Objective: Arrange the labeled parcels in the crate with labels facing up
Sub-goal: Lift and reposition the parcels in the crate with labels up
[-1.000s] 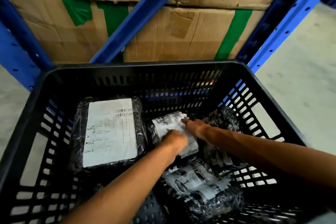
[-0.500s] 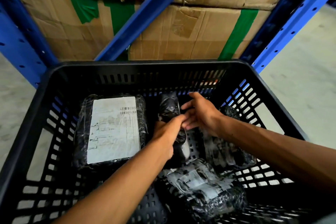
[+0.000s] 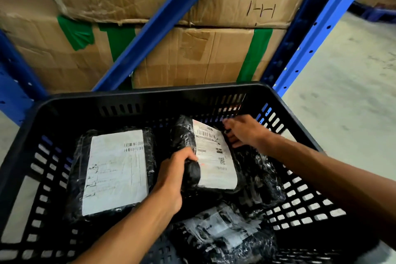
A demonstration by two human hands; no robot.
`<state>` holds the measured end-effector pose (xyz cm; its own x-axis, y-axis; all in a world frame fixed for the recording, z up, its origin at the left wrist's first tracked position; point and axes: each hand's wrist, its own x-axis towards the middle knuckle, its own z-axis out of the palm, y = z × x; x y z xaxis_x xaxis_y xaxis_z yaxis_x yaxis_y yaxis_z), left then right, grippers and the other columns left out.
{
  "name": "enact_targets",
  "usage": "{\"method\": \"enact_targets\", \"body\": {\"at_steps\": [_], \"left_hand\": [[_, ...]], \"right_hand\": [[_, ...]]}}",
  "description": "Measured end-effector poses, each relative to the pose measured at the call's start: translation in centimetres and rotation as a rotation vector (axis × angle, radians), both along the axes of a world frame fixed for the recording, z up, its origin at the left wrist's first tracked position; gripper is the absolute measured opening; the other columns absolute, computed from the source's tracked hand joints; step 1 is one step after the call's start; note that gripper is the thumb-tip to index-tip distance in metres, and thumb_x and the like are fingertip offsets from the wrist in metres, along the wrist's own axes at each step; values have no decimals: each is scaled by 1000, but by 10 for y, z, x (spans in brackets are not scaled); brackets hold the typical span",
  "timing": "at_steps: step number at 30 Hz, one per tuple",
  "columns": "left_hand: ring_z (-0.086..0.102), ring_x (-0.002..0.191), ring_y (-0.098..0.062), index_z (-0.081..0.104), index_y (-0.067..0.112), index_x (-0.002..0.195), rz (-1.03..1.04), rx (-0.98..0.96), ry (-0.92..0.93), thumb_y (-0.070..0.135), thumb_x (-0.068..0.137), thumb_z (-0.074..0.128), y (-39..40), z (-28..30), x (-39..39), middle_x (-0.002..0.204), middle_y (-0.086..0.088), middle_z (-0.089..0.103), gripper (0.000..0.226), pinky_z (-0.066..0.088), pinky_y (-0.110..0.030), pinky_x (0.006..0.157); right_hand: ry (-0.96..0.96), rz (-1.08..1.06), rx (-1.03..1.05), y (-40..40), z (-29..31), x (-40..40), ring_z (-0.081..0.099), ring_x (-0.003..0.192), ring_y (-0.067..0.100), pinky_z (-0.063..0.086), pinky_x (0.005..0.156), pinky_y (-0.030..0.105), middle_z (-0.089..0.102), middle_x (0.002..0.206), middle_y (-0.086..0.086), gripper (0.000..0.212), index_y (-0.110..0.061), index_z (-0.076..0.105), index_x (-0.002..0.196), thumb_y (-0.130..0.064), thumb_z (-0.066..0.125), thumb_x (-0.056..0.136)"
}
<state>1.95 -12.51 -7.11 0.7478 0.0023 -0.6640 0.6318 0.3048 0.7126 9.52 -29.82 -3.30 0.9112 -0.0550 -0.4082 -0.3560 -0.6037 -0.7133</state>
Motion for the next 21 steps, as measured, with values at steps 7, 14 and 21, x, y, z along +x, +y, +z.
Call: {"method": "enact_targets", "body": {"at_steps": [7, 14, 21], "left_hand": [[62, 56, -22, 69, 12, 71, -22, -178, -87, 23, 61, 57, 9, -6, -4, 68, -6, 69, 19, 45, -27, 48], [63, 69, -27, 70, 13, 72, -6, -166, -92, 24, 61, 56, 5, -5, -2, 80, -8, 70, 21, 50, -33, 55], [60, 101, -27, 60, 11, 112, 14, 162, -62, 21, 61, 68, -7, -9, -3, 112, -10, 67, 52, 50, -40, 85]], "right_hand": [[-104, 24, -145, 0, -16, -2, 59, 66, 15, 41, 56, 23, 61, 68, -2, 40, -21, 61, 69, -49, 47, 93], [95, -75, 230, -2, -17, -2, 70, 82, 18, 52, 82, 33, 73, 90, 0, 36, -23, 65, 87, -55, 50, 89], [-97, -36, 215, -5, -20, -1, 69, 66, 0, 50, 49, 9, 71, 88, -5, 25, -20, 62, 92, -45, 57, 90]]}}
